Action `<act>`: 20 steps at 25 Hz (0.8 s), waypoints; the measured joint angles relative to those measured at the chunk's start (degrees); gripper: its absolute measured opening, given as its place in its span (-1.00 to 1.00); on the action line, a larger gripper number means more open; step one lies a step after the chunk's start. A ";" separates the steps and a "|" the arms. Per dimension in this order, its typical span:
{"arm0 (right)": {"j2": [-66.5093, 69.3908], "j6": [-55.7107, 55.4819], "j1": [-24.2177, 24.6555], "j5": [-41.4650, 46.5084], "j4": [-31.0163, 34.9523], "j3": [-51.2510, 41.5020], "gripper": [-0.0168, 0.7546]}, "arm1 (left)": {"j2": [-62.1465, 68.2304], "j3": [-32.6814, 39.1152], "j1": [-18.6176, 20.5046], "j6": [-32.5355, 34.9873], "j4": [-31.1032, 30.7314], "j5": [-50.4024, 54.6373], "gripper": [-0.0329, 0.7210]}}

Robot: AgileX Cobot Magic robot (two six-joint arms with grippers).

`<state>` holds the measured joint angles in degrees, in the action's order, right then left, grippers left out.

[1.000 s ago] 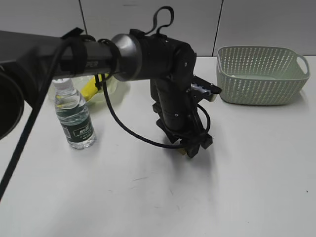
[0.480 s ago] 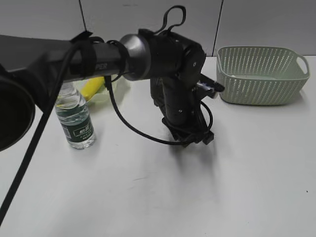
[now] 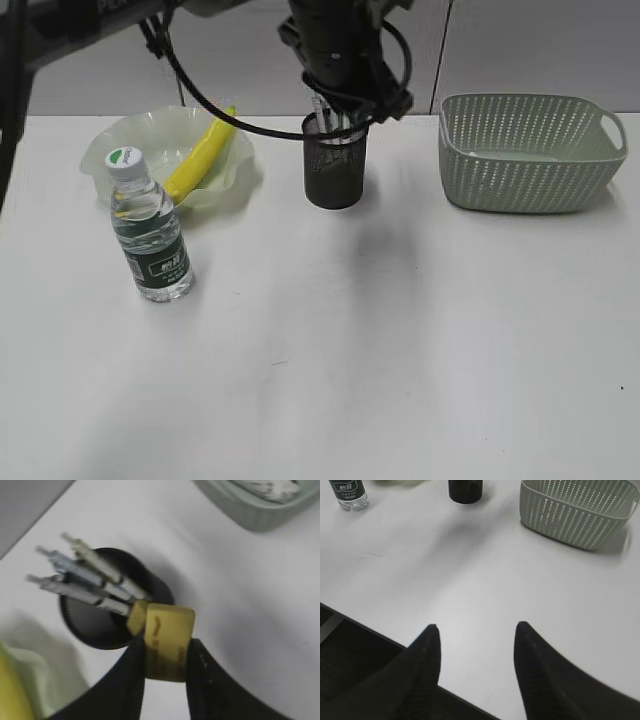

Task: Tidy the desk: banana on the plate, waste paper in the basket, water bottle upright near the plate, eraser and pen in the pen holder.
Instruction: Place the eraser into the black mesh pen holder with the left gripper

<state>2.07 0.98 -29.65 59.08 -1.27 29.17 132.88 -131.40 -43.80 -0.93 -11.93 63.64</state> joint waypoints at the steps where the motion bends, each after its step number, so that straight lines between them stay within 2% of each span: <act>1: 0.00 0.00 0.00 0.00 0.00 0.00 0.05 | 0.00 -0.09 1.22 0.00 -0.48 0.00 -0.42; 5: 0.00 -0.05 0.00 0.00 0.00 0.00 0.05 | 0.29 -0.09 5.67 -0.06 -1.69 -2.35 -0.42; 8: 0.00 -0.05 0.00 0.00 0.00 0.00 0.05 | 1.28 -0.28 7.20 -0.06 -1.59 -6.39 -0.42; 14: 0.00 -0.05 0.00 0.00 0.00 0.00 0.05 | 5.37 -0.34 7.55 -0.08 0.12 -13.38 -0.42; 20: 0.00 -0.05 0.00 0.00 0.00 0.00 0.04 | 8.78 -0.34 7.55 -0.13 -4.46 -15.03 -0.42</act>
<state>2.07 0.94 -29.65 59.08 -1.27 29.17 141.66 -131.74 -36.25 -1.06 -16.39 48.61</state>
